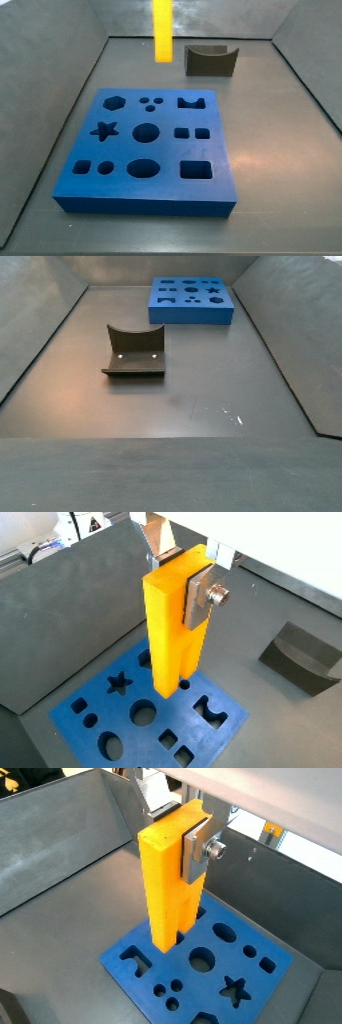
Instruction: Insert the double-square object.
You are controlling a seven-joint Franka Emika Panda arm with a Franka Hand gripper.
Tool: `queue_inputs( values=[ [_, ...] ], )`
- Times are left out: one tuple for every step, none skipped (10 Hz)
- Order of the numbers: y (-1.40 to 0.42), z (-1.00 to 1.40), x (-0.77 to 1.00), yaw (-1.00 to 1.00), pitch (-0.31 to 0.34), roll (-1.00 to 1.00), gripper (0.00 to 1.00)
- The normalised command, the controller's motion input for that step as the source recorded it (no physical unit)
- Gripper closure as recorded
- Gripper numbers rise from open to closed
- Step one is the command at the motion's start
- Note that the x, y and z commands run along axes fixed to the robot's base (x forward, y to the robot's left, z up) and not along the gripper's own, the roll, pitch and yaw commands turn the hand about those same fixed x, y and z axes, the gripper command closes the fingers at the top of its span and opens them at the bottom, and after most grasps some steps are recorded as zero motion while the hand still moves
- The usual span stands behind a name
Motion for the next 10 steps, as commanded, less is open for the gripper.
queue_inputs(
  values=[
    [-0.08,-0.52,0.01,-0.25,0.0,0.15,1.0],
    [-0.26,-0.84,0.08,-0.41,0.0,0.23,1.0],
    [-0.27,-0.88,0.19,-0.45,-0.053,0.08,1.0],
    [-0.35,-0.75,0.21,-0.62,-0.06,0.04,1.0],
    [-0.28,-0.51,0.08,-0.83,-0.041,0.0,1.0],
    [-0.26,-0.49,0.04,-0.88,-0.016,0.01,1.0],
    [-0.15,-0.45,0.35,-0.69,0.0,0.08,1.0],
    [-0.09,-0.21,0.21,-0.69,0.071,0.09,1.0],
    [-0.08,0.0,0.02,-0.81,0.104,0.03,1.0],
    [-0.08,0.0,0.0,-0.91,0.049,0.02,1.0]
  ],
)
